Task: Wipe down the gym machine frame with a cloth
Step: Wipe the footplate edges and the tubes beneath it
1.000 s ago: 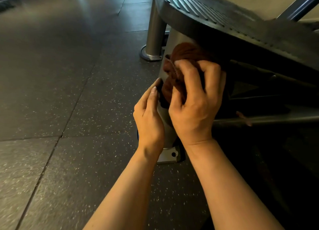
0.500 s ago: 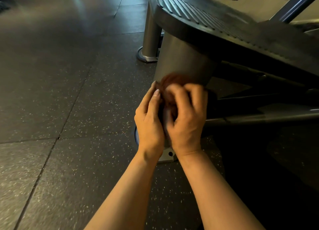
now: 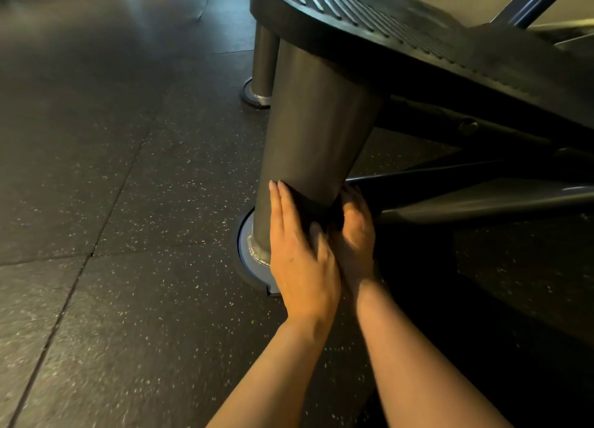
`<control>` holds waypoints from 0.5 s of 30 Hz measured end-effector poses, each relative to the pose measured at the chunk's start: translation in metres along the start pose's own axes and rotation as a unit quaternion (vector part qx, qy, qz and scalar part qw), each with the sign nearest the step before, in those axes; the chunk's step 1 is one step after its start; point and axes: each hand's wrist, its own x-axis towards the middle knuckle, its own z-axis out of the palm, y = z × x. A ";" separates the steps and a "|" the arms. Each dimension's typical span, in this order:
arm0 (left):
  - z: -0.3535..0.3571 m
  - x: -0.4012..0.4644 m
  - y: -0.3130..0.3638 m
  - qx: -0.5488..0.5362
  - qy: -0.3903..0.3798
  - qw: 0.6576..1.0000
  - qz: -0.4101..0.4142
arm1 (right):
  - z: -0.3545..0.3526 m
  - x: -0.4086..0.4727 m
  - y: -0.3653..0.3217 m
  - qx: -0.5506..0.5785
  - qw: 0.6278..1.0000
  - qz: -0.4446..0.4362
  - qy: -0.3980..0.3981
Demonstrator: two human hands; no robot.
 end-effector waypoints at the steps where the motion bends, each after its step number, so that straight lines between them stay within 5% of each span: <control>1: 0.001 -0.003 -0.002 0.019 -0.004 1.000 0.016 | -0.004 0.006 0.008 -0.046 0.998 -0.015 -0.047; 4: 0.005 -0.013 -0.008 0.065 -0.021 0.996 0.053 | -0.023 0.022 0.020 -0.157 0.982 0.004 -0.109; 9: 0.012 -0.026 -0.007 0.098 -0.001 0.994 0.052 | -0.039 0.036 0.024 -0.228 0.961 0.141 0.072; 11: 0.013 -0.030 -0.009 0.095 -0.002 0.992 0.085 | -0.029 0.029 0.017 -0.195 0.965 0.160 0.067; 13: 0.013 -0.031 -0.012 0.080 -0.039 0.991 0.096 | -0.021 0.022 0.002 -0.091 0.988 0.123 -0.006; 15: 0.014 -0.026 -0.017 0.066 -0.072 0.992 0.077 | -0.013 0.019 0.003 -0.105 0.993 -0.007 -0.048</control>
